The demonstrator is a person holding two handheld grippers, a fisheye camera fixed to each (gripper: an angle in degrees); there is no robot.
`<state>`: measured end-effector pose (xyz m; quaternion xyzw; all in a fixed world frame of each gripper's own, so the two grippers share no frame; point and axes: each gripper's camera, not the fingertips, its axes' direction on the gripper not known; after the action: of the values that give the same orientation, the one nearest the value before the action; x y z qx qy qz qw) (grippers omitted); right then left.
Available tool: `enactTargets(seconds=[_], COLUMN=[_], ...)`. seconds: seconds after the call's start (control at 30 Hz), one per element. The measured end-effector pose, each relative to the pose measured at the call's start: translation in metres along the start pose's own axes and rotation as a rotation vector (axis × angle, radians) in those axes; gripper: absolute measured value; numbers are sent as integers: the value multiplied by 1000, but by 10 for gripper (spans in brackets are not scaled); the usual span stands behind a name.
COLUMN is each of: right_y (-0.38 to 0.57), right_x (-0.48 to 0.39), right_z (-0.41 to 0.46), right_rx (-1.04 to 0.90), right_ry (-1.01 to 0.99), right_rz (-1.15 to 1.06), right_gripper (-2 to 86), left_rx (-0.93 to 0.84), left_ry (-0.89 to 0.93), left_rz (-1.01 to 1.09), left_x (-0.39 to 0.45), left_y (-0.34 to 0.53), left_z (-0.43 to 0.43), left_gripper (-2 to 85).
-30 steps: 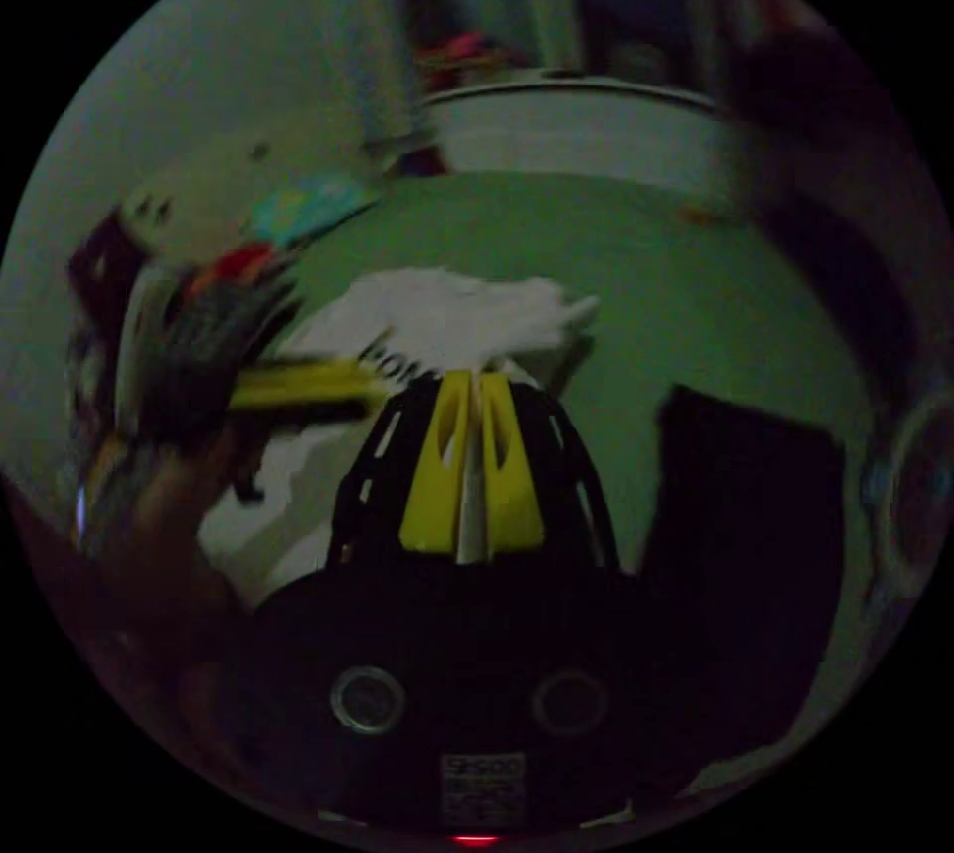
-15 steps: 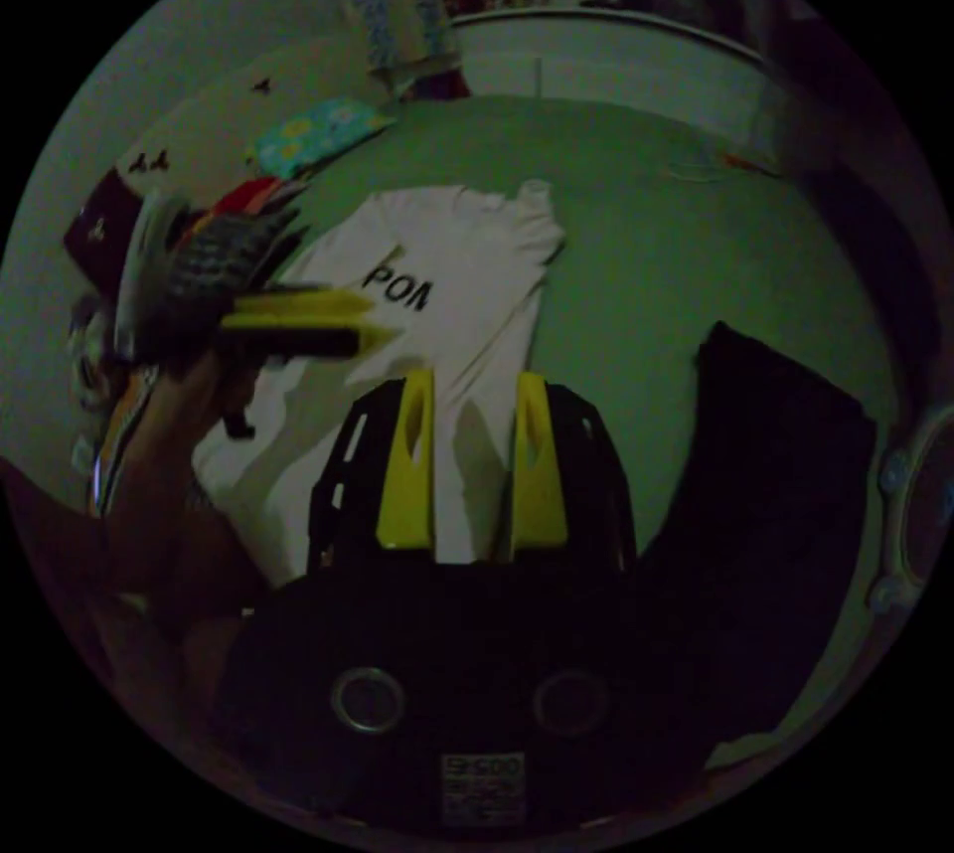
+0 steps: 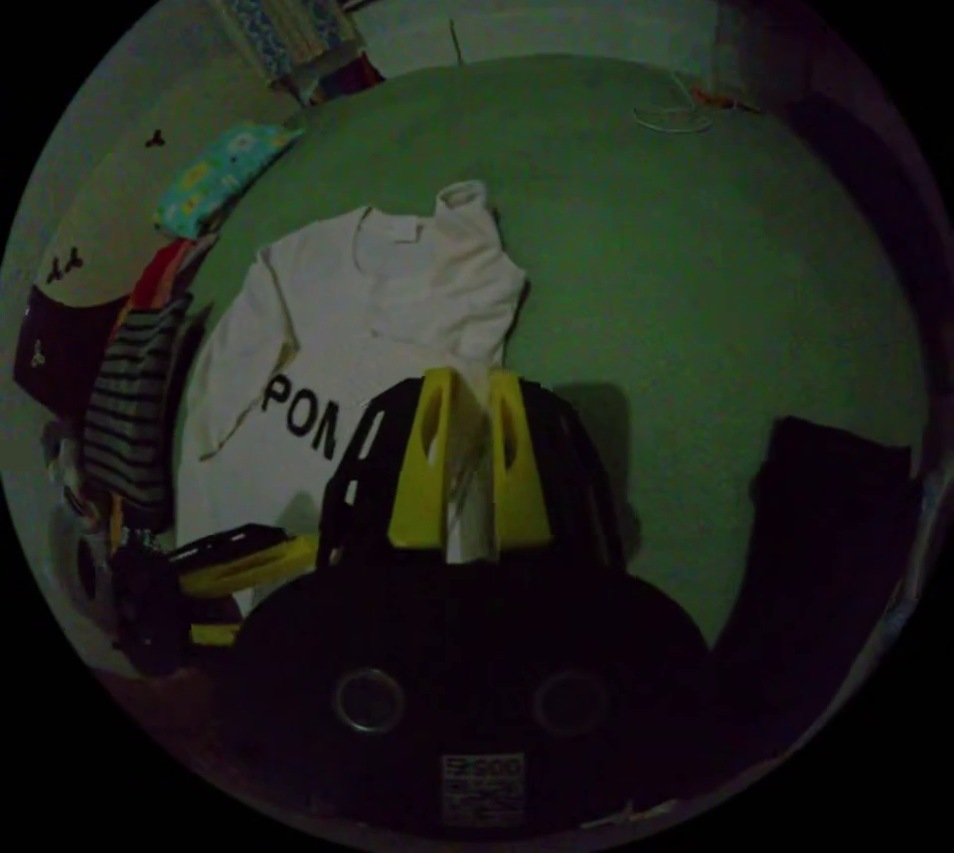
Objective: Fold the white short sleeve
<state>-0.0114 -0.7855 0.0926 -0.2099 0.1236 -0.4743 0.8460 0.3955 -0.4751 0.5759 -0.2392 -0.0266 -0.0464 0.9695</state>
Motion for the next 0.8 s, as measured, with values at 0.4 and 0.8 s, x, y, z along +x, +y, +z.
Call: enactTargets(seconds=[0.4, 0.8], right_y=[-19, -37], right_x=[-99, -120], right_z=[-72, -45], right_rx=[190, 77], right_ry=[-194, -165], right_rz=[-213, -158], right_gripper=[-2, 86], left_rx=[229, 156], left_ry=[67, -42], left_rz=[-116, -272], left_x=[-32, -71], left_y=[28, 78], left_z=[-52, -74], left_gripper=[50, 75])
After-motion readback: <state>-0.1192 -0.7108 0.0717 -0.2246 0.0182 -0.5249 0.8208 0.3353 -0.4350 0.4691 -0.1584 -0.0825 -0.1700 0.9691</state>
